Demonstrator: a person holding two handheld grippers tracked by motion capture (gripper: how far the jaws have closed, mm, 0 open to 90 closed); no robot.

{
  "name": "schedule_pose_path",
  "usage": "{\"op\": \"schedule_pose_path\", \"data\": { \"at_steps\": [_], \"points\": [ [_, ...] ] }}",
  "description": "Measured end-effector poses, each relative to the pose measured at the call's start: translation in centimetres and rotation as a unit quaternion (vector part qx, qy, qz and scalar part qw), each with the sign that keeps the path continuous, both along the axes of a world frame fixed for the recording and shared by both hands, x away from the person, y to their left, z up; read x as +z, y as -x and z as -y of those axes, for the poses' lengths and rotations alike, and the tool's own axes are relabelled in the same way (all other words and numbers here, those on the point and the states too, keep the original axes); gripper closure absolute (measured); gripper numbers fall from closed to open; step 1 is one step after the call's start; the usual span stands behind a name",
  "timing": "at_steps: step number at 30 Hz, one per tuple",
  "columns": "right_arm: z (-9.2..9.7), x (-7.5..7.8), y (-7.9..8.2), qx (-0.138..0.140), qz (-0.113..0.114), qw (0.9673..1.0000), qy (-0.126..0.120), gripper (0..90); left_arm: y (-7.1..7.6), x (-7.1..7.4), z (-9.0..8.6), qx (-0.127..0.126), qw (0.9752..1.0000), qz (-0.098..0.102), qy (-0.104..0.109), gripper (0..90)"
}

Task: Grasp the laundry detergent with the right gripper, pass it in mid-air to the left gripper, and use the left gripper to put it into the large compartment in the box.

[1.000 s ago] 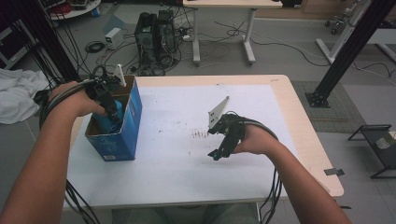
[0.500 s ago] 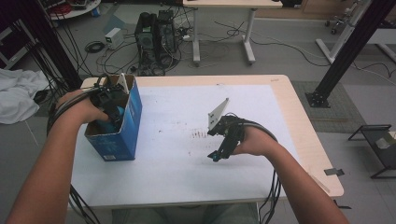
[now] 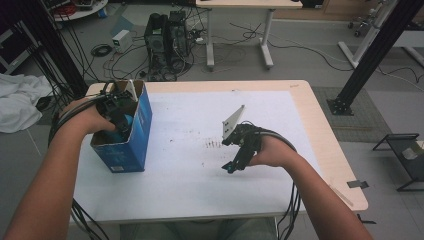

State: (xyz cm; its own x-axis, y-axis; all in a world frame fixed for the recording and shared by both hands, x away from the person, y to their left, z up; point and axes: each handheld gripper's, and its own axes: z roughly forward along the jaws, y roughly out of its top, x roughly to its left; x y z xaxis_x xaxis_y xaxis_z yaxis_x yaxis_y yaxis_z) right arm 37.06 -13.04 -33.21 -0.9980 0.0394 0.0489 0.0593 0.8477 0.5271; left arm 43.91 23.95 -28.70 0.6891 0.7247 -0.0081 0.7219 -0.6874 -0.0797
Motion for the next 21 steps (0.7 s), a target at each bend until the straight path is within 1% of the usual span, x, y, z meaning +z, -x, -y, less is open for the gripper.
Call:
{"op": "schedule_pose_path", "data": {
  "at_steps": [1,2,3,4,5,6,7,8,9,10,11,12,14,15,16,17,19,20,21],
  "points": [
    [0.0,0.0,0.0,0.004,0.003,1.0000,-0.001,12.6,0.0,0.0,0.0,0.004,1.0000,0.001,0.006,31.2],
    [0.0,0.0,0.0,0.001,0.002,1.0000,-0.001,12.6,0.1,0.0,0.0,0.003,1.0000,-0.001,0.007,31.1],
    [0.0,0.0,0.1,-0.001,0.000,1.0000,-0.001,12.5,0.1,0.0,0.0,0.006,0.9999,0.003,0.009,31.2],
    [0.0,0.1,0.1,-0.001,0.000,1.0000,0.000,12.5,0.2,0.1,0.0,0.006,0.9999,0.008,0.006,31.1],
    [0.0,0.0,0.1,0.001,0.001,1.0000,-0.001,12.6,0.2,0.2,0.0,0.002,1.0000,0.004,0.007,31.1],
    [0.0,0.0,0.0,0.004,0.004,1.0000,-0.003,12.6,0.3,0.3,0.0,0.004,0.9999,0.009,0.006,31.1],
    [0.0,0.1,0.1,-0.001,0.001,1.0000,0.000,12.6,0.3,0.3,0.0,0.005,0.9999,0.008,0.006,31.2],
    [-0.1,0.0,0.1,0.005,0.004,1.0000,-0.004,12.5,0.5,0.3,0.1,0.014,0.9997,0.014,0.015,31.1],
    [-0.1,0.1,0.1,0.004,0.003,1.0000,-0.003,12.6,0.3,0.7,-0.1,-0.003,1.0000,0.006,0.003,31.1],
    [-0.1,0.1,0.1,0.001,0.001,1.0000,-0.001,12.6,0.4,0.6,0.0,0.006,0.9999,0.013,0.007,31.1],
    [-0.1,0.1,0.1,0.001,0.001,1.0000,0.000,12.6,0.5,0.7,0.0,0.006,0.9999,0.010,0.009,31.1],
    [-0.1,0.1,0.1,0.004,0.003,1.0000,-0.003,12.6,0.5,0.9,0.0,0.006,0.9998,0.015,0.007,31.1],
    [-0.2,0.1,0.1,0.004,0.003,1.0000,-0.002,12.6,0.5,1.1,0.0,0.008,0.9998,0.017,0.010,29.9],
    [-0.2,0.1,0.1,0.002,0.002,1.0000,-0.003,12.6,0.5,1.2,-0.1,0.000,0.9999,0.012,0.006,29.1],
    [-0.1,0.1,0.2,-0.001,-0.001,1.0000,0.000,12.6,0.6,1.3,-0.1,0.004,0.9998,0.017,0.007,29.1],
    [-0.2,0.1,0.1,0.004,0.003,1.0000,-0.003,12.5,0.5,1.4,-0.1,0.003,0.9999,0.014,0.008,29.1],
    [-0.1,0.1,0.1,0.001,0.000,1.0000,0.000,12.6,0.5,1.7,-0.2,0.000,0.9999,0.011,0.005,29.1],
    [-0.1,0.1,0.1,0.005,0.003,1.0000,-0.003,12.6,0.6,1.7,-0.1,0.003,0.9999,0.014,0.007,29.1],
    [-0.1,0.1,0.0,0.006,0.004,1.0000,-0.003,12.6,0.5,1.8,-0.1,-0.003,0.9999,0.011,0.006,29.1]
  ]
}}
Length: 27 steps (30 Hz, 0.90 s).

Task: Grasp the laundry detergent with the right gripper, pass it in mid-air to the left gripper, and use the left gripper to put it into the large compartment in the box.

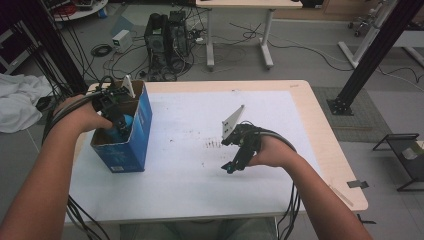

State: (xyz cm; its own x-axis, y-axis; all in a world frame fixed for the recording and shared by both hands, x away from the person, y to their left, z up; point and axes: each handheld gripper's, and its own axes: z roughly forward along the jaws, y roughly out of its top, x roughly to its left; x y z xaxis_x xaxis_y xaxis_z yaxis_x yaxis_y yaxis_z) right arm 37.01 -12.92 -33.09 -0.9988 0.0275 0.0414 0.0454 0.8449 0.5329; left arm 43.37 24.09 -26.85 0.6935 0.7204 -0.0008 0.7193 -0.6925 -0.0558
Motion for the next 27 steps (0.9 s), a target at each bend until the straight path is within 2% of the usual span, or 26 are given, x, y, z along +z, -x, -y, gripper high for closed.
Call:
{"op": "schedule_pose_path", "data": {
  "at_steps": [3,5,6,7,11,17,18,19,20,21,22,25,27],
  "points": [
    [0.0,0.0,0.1,-0.006,-0.004,1.0000,0.004,12.6,0.1,0.4,0.1,0.013,0.9999,0.009,0.004,26.7],
    [0.0,0.0,0.0,-0.005,-0.003,1.0000,0.004,12.6,0.1,0.5,0.1,0.010,0.9999,0.008,0.002,26.5],
    [0.0,0.0,0.0,-0.004,-0.003,1.0000,0.004,12.6,0.3,0.5,0.2,0.023,0.9995,0.018,0.009,26.1],
    [0.0,0.1,0.1,-0.005,-0.004,1.0000,0.003,12.5,0.1,0.9,0.0,0.004,0.9999,0.009,-0.003,26.1],
    [0.0,0.1,0.0,-0.004,-0.003,1.0000,0.001,12.6,0.3,1.6,0.1,0.013,0.9998,0.013,0.002,26.1],
    [0.1,0.2,0.0,-0.004,-0.007,1.0000,0.002,12.6,0.7,2.8,-0.1,0.004,0.9998,0.019,0.002,25.9],
    [0.1,0.2,0.0,-0.005,-0.006,1.0000,0.002,12.6,0.9,2.8,0.0,0.018,0.9994,0.029,0.005,22.8],
    [0.1,0.3,0.0,0.000,-0.001,1.0000,0.000,12.5,0.8,3.2,-0.1,0.008,0.9996,0.026,-0.006,20.8],
    [0.1,0.4,0.0,0.000,-0.003,1.0000,0.001,12.6,0.9,3.3,-0.1,0.015,0.9993,0.034,-0.004,20.7],
    [0.1,0.4,0.0,0.000,-0.001,1.0000,-0.001,12.5,0.9,3.6,-0.2,0.008,0.9995,0.029,-0.005,20.4],
    [0.1,0.5,0.0,-0.002,-0.004,1.0000,0.001,12.5,1.0,3.7,-0.2,0.015,0.9993,0.036,0.001,20.4],
    [0.3,0.7,0.1,-0.005,-0.003,1.0000,0.002,12.5,1.1,4.2,-0.1,0.006,0.9994,0.034,-0.004,20.4],
    [0.3,0.8,0.0,-0.002,-0.001,1.0000,0.001,12.6,1.2,4.5,0.0,0.010,0.9992,0.038,0.002,20.4]
  ]
}}
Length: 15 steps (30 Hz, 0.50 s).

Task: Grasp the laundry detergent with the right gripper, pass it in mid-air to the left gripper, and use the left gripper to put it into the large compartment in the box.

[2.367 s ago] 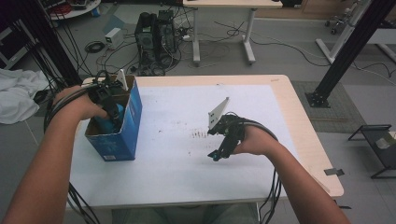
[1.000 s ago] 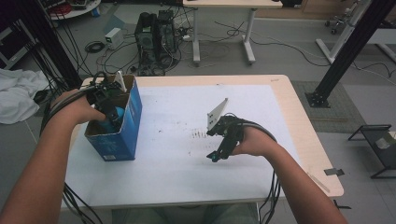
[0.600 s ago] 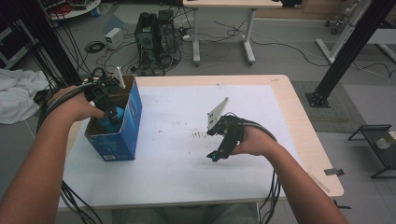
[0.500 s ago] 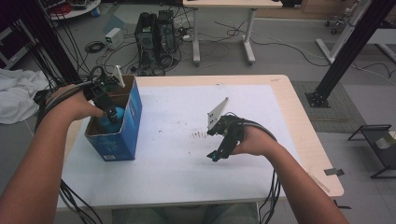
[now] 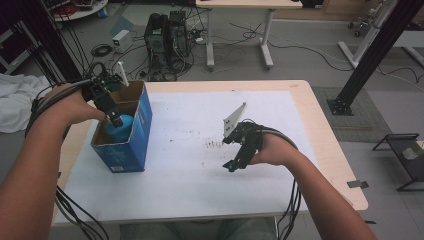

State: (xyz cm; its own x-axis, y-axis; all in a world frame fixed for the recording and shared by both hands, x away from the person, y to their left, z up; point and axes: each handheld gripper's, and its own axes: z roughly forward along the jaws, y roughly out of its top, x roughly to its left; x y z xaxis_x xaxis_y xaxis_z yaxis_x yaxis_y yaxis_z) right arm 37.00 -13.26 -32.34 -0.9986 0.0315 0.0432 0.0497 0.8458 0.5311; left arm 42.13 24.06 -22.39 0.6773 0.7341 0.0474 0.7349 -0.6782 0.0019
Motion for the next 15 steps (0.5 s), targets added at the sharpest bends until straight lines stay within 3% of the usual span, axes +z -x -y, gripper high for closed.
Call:
{"op": "schedule_pose_path", "data": {
  "at_steps": [5,15],
  "points": [
    [0.2,0.4,0.0,0.000,0.000,1.0000,0.003,12.6,0.2,0.8,0.4,-0.014,0.9999,-0.009,-0.001,17.6],
    [0.7,1.4,0.0,-0.001,0.007,1.0000,0.007,12.6,1.0,2.4,1.3,-0.027,0.9996,0.006,0.006,13.7]
  ]
}}
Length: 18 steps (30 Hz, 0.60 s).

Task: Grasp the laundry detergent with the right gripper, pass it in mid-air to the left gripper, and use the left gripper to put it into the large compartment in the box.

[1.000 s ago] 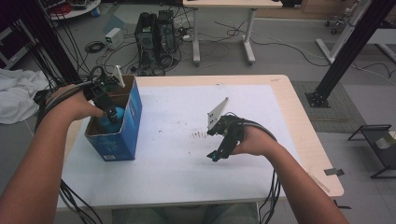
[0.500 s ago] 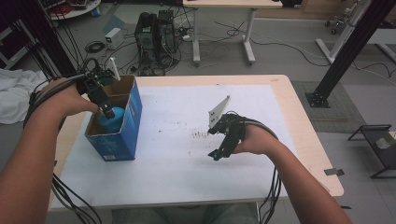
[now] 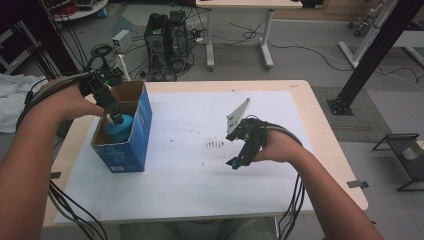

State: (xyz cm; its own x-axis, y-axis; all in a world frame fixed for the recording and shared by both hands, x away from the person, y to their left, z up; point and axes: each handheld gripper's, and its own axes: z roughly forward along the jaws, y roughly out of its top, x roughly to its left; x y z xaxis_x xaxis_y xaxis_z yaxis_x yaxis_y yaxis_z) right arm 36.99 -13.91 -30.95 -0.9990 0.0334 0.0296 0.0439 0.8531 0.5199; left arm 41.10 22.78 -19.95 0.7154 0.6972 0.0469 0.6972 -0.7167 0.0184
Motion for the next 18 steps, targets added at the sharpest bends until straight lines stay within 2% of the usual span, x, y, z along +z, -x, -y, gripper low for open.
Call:
{"op": "schedule_pose_path", "data": {
  "at_steps": [3,6,10,14,15,18],
  "points": [
    [0.0,0.0,0.1,0.002,-0.002,1.0000,0.003,12.6,0.1,0.4,0.4,-0.018,0.9998,-0.009,-0.002,13.7],
    [0.1,0.2,0.1,0.002,0.000,1.0000,0.007,12.6,0.5,0.8,1.1,-0.024,0.9997,-0.001,0.002,11.0],
    [0.3,0.6,0.1,-0.001,0.001,0.9999,0.012,12.5,0.9,1.1,2.6,-0.056,0.9984,-0.006,0.002,10.0],
    [0.5,1.1,0.1,-0.003,0.000,0.9998,0.019,12.5,1.5,1.2,4.8,-0.095,0.9955,-0.006,0.003,8.4],
    [0.5,1.1,0.0,-0.003,0.001,0.9998,0.021,12.5,1.5,1.4,5.2,-0.113,0.9936,-0.005,-0.002,8.4],
    [0.7,1.3,-0.1,-0.007,-0.004,0.9995,0.030,12.5,1.7,1.2,6.5,-0.135,0.9907,-0.001,0.013,8.5]
  ]
}}
